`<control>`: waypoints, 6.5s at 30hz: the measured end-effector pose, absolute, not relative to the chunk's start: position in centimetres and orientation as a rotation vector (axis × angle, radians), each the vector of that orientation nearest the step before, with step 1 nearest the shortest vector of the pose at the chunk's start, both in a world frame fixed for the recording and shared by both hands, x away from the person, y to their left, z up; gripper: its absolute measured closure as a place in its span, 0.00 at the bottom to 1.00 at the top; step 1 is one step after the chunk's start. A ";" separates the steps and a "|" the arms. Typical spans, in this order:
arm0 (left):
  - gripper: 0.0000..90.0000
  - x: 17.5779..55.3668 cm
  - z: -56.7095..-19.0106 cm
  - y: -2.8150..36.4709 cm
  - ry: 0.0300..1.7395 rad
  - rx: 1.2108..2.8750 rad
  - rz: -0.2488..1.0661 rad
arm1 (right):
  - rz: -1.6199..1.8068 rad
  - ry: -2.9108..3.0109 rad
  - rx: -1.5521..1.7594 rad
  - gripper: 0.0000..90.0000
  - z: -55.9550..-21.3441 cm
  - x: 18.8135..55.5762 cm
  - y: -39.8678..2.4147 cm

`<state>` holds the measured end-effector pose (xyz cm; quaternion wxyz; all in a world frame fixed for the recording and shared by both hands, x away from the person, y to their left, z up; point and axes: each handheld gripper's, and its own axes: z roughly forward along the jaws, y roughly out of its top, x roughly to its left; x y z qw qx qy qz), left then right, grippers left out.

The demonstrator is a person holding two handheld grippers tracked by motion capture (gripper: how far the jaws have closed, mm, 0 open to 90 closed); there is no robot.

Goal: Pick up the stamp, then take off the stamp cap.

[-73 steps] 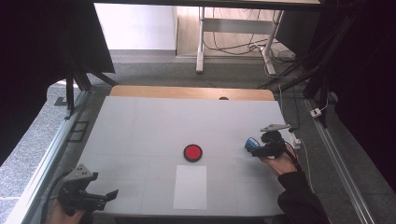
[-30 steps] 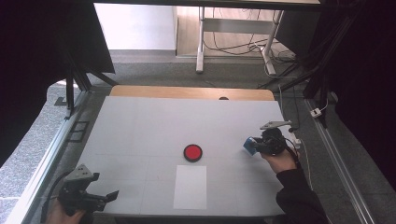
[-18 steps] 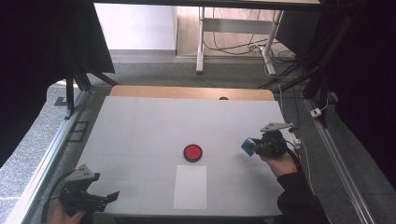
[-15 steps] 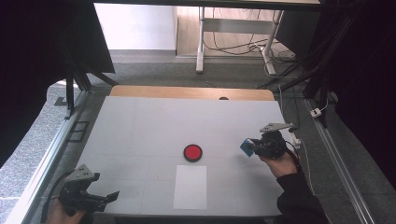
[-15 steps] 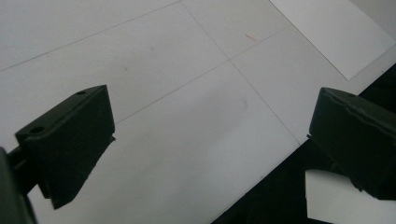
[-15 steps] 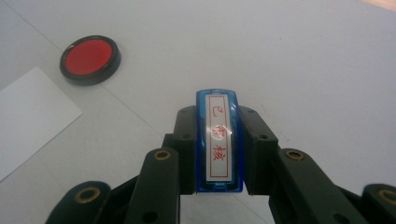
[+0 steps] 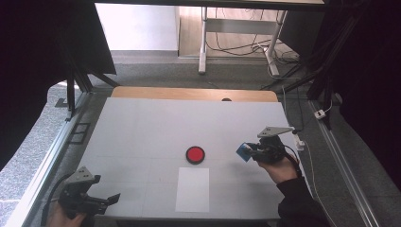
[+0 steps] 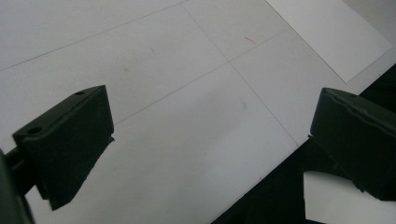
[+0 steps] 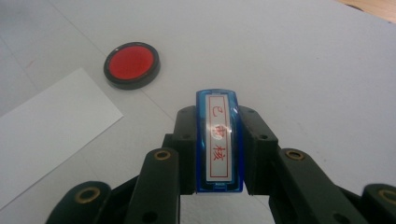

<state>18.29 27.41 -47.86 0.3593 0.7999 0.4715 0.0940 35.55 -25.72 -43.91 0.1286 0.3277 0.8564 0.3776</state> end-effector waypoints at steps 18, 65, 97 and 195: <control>0.00 18.3 -47.9 27.5 1.218 2.056 0.232 | 1.168 2.562 0.823 0.78 -43.1 33.9 -22.1; 0.00 18.4 -47.9 27.5 1.199 2.066 0.197 | 1.303 2.719 0.531 0.78 -42.7 29.6 -14.2; 0.00 20.7 -47.2 24.1 0.950 2.041 0.174 | 1.350 2.710 0.475 0.78 -41.4 29.2 -14.7; 0.77 28.9 -46.7 10.7 0.136 2.000 -0.326 | 1.553 2.791 0.232 0.78 -39.3 27.7 -14.0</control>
